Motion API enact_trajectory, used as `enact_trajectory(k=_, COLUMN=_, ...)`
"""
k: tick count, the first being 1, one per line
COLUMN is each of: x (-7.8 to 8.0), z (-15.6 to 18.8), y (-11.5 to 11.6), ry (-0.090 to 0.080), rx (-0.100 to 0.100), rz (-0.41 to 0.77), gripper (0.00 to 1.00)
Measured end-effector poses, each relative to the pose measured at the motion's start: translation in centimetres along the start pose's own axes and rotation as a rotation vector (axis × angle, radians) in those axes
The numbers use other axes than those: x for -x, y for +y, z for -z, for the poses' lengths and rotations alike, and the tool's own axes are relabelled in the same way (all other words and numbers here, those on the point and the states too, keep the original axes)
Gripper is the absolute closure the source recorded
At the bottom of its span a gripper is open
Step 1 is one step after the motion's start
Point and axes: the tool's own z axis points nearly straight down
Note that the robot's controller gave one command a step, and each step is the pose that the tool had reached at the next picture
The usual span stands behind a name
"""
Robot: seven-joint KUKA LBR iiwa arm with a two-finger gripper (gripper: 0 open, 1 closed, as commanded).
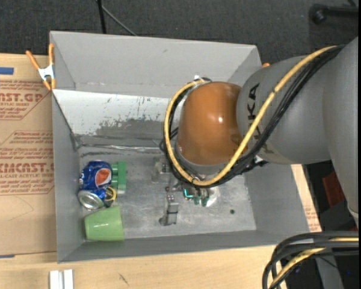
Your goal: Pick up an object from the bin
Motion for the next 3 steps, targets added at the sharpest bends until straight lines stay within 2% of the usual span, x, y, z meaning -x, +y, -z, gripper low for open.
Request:
enact_trajectory(k=1, x=0.1, z=-9.8, y=7.8, ry=-0.01, rx=0.0, rz=0.277, gripper=0.0)
enact_trajectory(k=2, x=-1.2, z=-6.5, y=12.2, ry=-0.005, rx=-0.01, rz=0.257, gripper=0.0)
enact_trajectory(k=3, x=-1.4, z=-5.3, y=13.0, ry=-0.01, rx=0.0, rz=0.324, gripper=0.0)
